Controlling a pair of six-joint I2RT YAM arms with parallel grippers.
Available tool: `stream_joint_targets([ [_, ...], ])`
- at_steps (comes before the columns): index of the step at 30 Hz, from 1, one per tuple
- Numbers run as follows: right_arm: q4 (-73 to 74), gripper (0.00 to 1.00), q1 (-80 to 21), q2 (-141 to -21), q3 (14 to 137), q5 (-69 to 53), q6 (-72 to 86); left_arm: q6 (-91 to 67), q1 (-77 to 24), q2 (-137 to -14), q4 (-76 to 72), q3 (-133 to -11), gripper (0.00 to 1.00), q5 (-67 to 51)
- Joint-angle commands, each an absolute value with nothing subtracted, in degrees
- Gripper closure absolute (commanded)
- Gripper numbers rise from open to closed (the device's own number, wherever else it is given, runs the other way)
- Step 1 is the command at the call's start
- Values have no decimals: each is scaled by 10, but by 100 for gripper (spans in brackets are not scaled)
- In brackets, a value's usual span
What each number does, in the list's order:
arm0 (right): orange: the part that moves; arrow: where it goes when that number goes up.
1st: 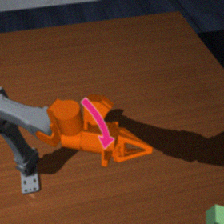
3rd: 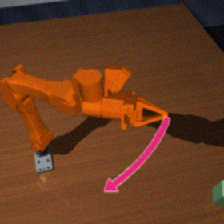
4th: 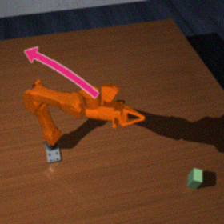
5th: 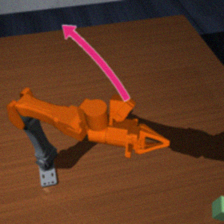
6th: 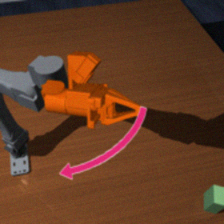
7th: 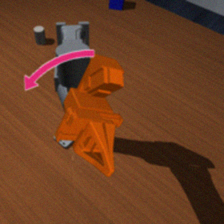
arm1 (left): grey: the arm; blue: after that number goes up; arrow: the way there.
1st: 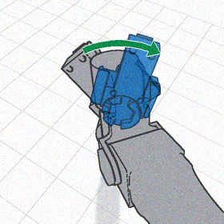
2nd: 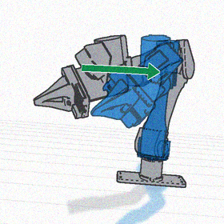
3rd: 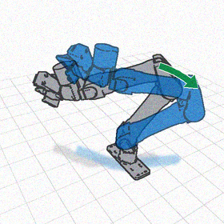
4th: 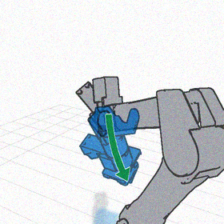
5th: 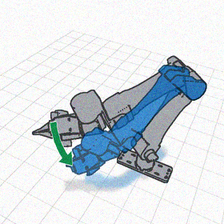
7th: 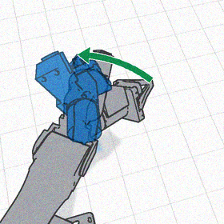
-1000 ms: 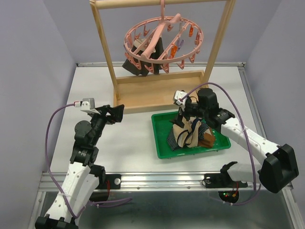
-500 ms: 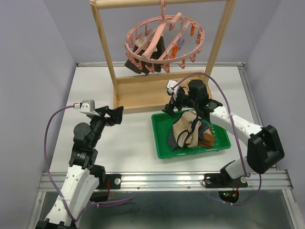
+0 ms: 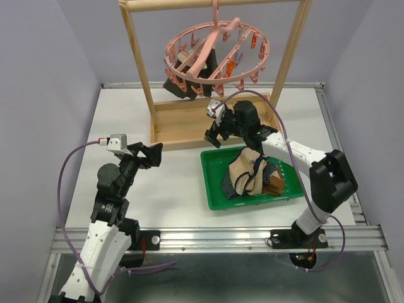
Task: Remove the underwear clipped to the hanger
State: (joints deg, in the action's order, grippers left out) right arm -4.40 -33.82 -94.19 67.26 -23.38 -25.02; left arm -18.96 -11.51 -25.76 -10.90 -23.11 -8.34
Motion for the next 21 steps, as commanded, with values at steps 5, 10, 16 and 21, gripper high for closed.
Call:
stream_joint_targets([
  [5,-140,0,-356,-988,732,-177,-229,-173,-115,-248,-122,-250,1,-70],
  [10,-212,0,-362,-1008,721,-137,-221,-173,-114,-244,-118,-249,1,-66],
  [16,-243,0,-366,-1062,757,-75,-205,-174,-115,-248,-118,-247,1,-59],
  [21,-273,0,-366,-1112,822,-40,-170,-172,-115,-257,-115,-249,1,-56],
])
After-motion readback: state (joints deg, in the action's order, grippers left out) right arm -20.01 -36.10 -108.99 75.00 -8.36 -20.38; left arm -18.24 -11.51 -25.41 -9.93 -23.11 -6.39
